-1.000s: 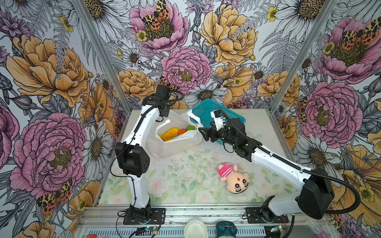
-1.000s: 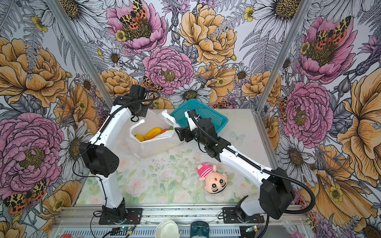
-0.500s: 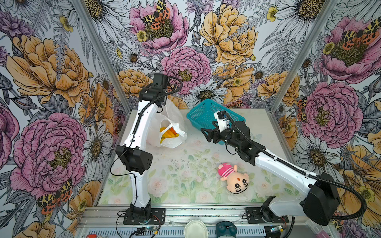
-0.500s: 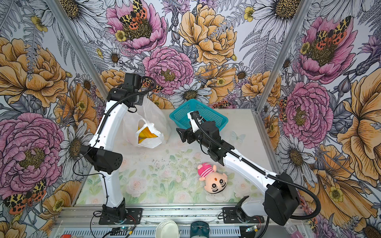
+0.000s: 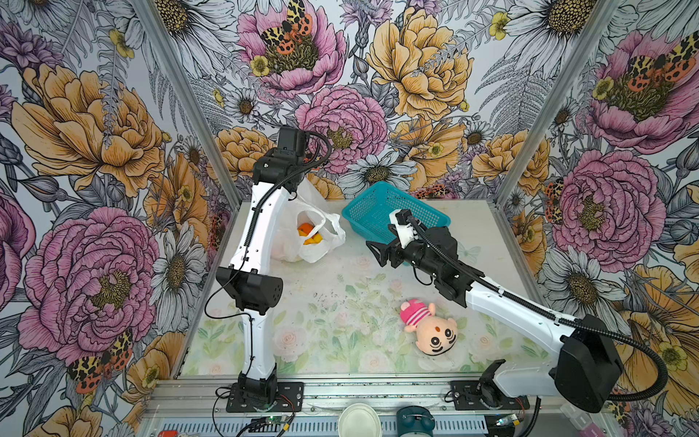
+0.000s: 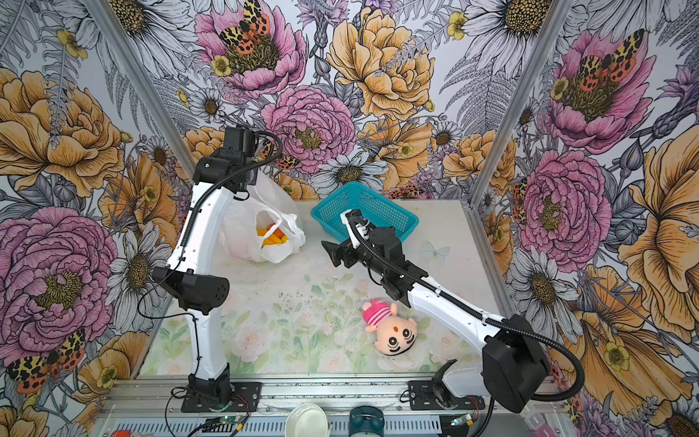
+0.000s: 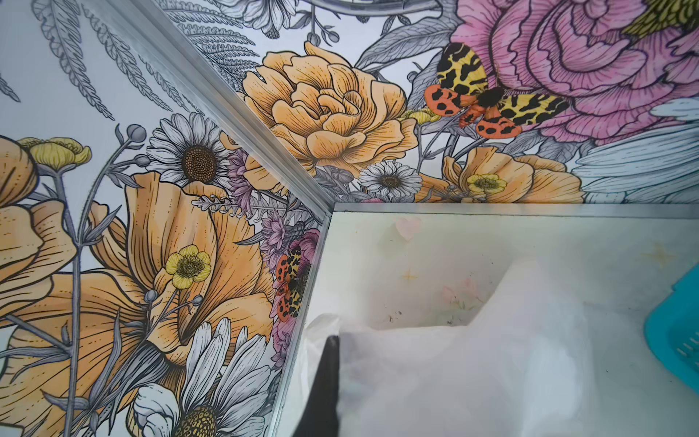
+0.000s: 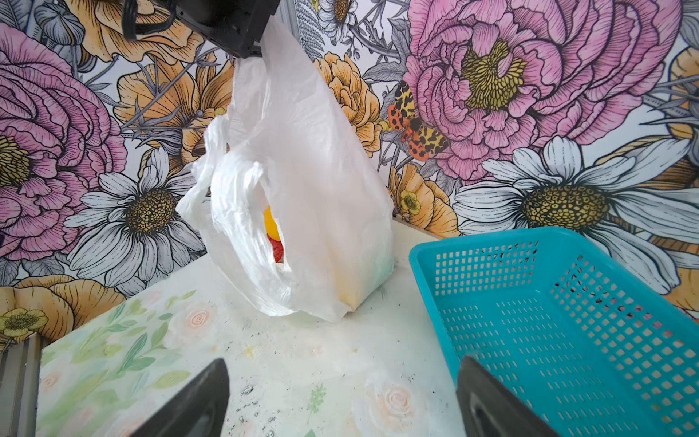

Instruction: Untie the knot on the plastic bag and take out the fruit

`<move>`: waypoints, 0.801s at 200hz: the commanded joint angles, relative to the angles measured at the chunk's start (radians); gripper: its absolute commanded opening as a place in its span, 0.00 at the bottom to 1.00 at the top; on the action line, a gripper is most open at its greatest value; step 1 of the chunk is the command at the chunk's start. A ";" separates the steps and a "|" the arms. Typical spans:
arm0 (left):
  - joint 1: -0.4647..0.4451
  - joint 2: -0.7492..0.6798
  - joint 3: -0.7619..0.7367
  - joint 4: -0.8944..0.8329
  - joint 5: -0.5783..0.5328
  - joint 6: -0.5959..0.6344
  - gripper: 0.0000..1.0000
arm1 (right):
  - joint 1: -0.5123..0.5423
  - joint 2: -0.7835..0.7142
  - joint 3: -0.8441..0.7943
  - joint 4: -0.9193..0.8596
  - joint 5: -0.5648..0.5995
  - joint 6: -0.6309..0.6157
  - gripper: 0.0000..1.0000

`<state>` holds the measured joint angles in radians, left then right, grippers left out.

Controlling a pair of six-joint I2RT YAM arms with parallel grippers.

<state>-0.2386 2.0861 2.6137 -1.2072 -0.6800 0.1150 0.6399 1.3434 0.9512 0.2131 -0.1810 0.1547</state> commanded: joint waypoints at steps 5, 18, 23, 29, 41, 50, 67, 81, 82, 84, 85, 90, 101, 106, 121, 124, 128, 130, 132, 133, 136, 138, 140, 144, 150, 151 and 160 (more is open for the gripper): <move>0.010 -0.022 0.054 0.032 -0.013 -0.006 0.00 | -0.005 0.005 -0.012 0.042 -0.023 -0.009 0.96; -0.011 -0.035 0.031 0.034 -0.026 -0.012 0.00 | -0.004 0.005 -0.012 0.040 -0.025 -0.008 0.96; -0.028 -0.041 0.018 0.035 -0.046 -0.013 0.00 | -0.005 0.005 -0.011 0.040 -0.025 -0.009 0.96; -0.051 -0.050 -0.005 0.033 -0.082 -0.017 0.00 | -0.005 0.005 -0.010 0.039 -0.027 -0.008 0.96; -0.102 -0.086 -0.077 0.034 -0.142 -0.043 0.00 | -0.005 0.005 -0.007 0.037 -0.034 -0.007 0.96; -0.139 -0.136 -0.159 0.037 -0.153 -0.091 0.00 | -0.005 0.005 -0.009 0.038 -0.045 -0.008 0.96; -0.193 -0.233 -0.350 0.034 -0.042 -0.172 0.00 | -0.005 0.003 -0.011 0.041 -0.058 -0.009 0.96; -0.250 -0.313 -0.522 0.045 -0.012 -0.226 0.00 | -0.005 0.005 -0.010 0.040 -0.070 -0.010 0.96; -0.256 -0.317 -0.536 0.045 -0.017 -0.228 0.00 | -0.005 0.005 -0.010 0.040 -0.071 -0.011 0.96; -0.264 -0.322 -0.556 0.046 -0.024 -0.235 0.00 | -0.005 0.005 -0.009 0.038 -0.073 -0.011 0.96; -0.270 -0.324 -0.565 0.048 -0.030 -0.238 0.00 | -0.005 0.005 -0.008 0.038 -0.074 -0.011 0.96; -0.291 -0.338 -0.616 0.052 -0.057 -0.249 0.00 | -0.004 0.005 -0.008 0.036 -0.076 -0.013 0.96; -0.329 -0.356 -0.695 0.057 -0.096 -0.264 0.00 | -0.003 0.007 -0.006 0.032 -0.083 -0.013 0.96; -0.342 -0.360 -0.720 0.055 -0.104 -0.268 0.00 | -0.003 0.009 -0.006 0.031 -0.087 -0.013 0.96; -0.372 -0.383 -0.768 0.054 -0.125 -0.272 0.00 | 0.000 0.013 -0.006 0.032 -0.096 -0.014 0.96; -0.377 -0.389 -0.775 0.054 -0.126 -0.272 0.00 | 0.001 0.015 -0.005 0.032 -0.099 -0.015 0.96; -0.382 -0.397 -0.783 0.054 -0.125 -0.273 0.00 | 0.002 0.018 -0.006 0.032 -0.102 -0.017 0.96; -0.385 -0.401 -0.789 0.054 -0.125 -0.276 0.00 | 0.003 0.020 -0.006 0.034 -0.103 -0.019 0.96; -0.386 -0.405 -0.791 0.054 -0.124 -0.278 0.00 | 0.004 0.021 -0.005 0.034 -0.104 -0.020 0.96; -0.387 -0.407 -0.793 0.054 -0.122 -0.279 0.00 | 0.004 0.021 -0.005 0.033 -0.105 -0.021 0.96; -0.389 -0.414 -0.798 0.055 -0.119 -0.281 0.00 | 0.005 0.025 -0.007 0.035 -0.106 -0.025 0.96; -0.390 -0.418 -0.802 0.056 -0.115 -0.284 0.00 | 0.007 0.027 -0.008 0.037 -0.106 -0.028 0.96; -0.391 -0.423 -0.805 0.055 -0.111 -0.285 0.00 | 0.007 0.029 -0.007 0.037 -0.106 -0.030 0.96; -0.393 -0.433 -0.815 0.057 -0.101 -0.287 0.00 | 0.010 0.033 -0.008 0.037 -0.106 -0.035 0.96; -0.396 -0.446 -0.831 0.058 -0.086 -0.292 0.00 | 0.012 0.041 -0.008 0.038 -0.106 -0.043 0.96; -0.398 -0.449 -0.833 0.057 -0.084 -0.293 0.00 | 0.012 0.041 -0.007 0.038 -0.106 -0.044 0.96; -0.404 -0.469 -0.860 0.057 -0.081 -0.302 0.00 | 0.015 0.054 -0.006 0.038 -0.106 -0.057 0.96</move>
<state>-0.6315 1.6993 1.7920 -1.1770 -0.7551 -0.1337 0.6441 1.3663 0.9504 0.2230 -0.2642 0.1387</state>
